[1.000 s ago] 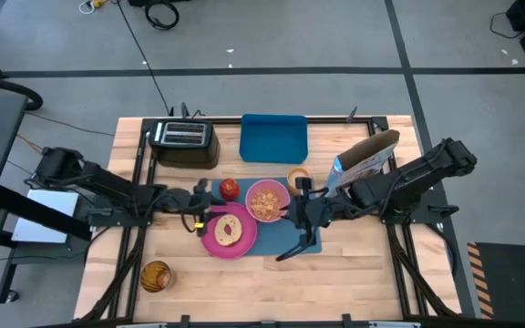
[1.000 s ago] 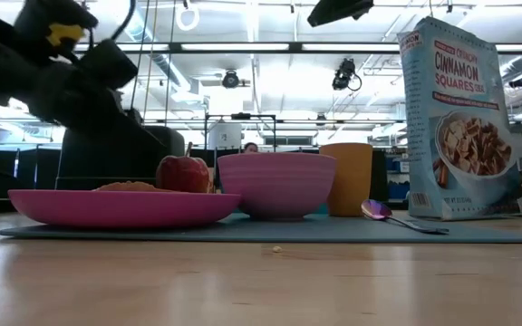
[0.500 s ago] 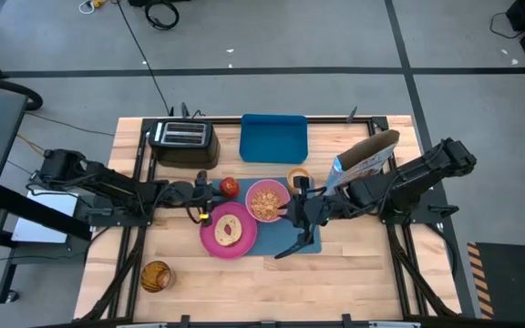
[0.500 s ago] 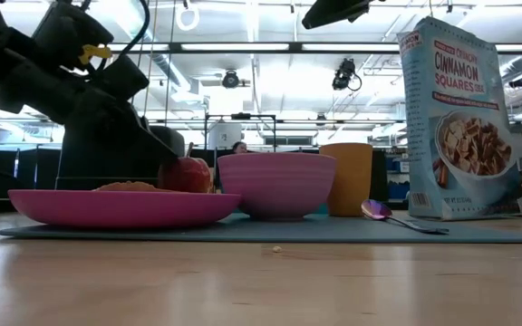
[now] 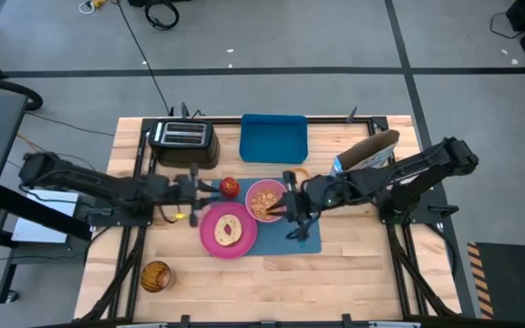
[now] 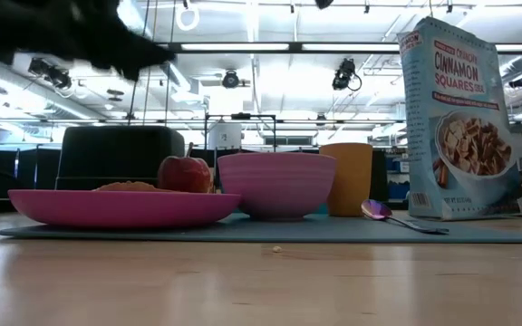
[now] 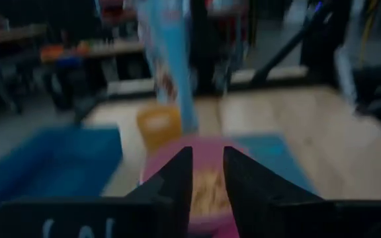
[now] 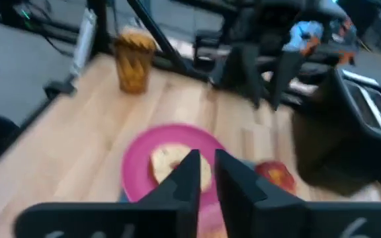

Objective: Arrange a breakfast setting
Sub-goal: Return to Home Position

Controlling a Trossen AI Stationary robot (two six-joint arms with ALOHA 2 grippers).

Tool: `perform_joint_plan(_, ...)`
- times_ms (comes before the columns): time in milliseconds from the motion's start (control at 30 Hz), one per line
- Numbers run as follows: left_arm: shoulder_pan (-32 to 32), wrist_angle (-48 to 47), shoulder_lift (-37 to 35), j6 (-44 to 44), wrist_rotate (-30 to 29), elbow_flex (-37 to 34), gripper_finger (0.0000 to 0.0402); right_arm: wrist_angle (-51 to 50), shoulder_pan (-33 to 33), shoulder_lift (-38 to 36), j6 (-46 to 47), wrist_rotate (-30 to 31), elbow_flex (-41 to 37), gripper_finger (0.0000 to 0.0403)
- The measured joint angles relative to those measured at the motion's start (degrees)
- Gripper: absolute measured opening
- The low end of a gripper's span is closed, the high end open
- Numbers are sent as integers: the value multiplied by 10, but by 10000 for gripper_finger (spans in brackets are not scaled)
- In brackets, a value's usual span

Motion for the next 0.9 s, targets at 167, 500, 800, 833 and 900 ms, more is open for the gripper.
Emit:
perform_joint_plan(167, 0, -78, -136, 39, 19, 23, 48, 118, -7, -11, 5, -50, -73, 8)
perform_joint_plan(500, 32, -243, -379, 60, 16, 8, 11, 288, 16, -142, 85, -160, -282, 6)
perform_joint_plan(800, 33, -262, -464, 65, 16, -33, 8, 341, 71, -292, 138, -166, -436, 4)
perform_joint_plan(833, 33, -265, -469, 66, 16, -33, 8, 342, 79, -311, 149, -185, -448, 4)
perform_joint_plan(900, 33, -273, -477, 69, 16, -33, 8, 338, 89, -347, 171, -225, -468, 3)
